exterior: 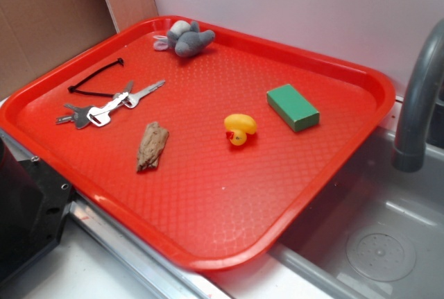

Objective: Grab the yellow duck.

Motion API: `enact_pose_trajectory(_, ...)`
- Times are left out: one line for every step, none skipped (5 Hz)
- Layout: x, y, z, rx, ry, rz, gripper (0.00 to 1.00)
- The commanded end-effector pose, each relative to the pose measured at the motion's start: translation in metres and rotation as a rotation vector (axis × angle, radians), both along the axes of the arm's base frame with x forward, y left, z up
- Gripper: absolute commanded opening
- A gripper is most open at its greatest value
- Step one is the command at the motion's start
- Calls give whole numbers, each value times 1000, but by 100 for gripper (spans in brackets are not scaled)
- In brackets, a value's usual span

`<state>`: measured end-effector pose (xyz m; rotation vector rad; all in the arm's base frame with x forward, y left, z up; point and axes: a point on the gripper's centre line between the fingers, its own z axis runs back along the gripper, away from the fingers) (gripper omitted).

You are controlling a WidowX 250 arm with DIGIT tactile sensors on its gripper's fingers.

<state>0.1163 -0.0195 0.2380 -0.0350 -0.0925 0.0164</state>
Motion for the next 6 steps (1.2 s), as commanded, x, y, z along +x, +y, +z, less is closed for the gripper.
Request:
enact_pose_trajectory(0,0,0,0,0,0,100)
enact_pose_trajectory(0,0,0,0,0,0,100)
enact_pose_trajectory(23,-4,-5,36,-2,5,100)
enact_pose_trajectory(74,9,-1,10,-5,92,100)
enact_pose_trajectory(124,-1,0,7,-8,71,100)
enact_pose_trajectory(130,-52,-10,14,3,-72,100)
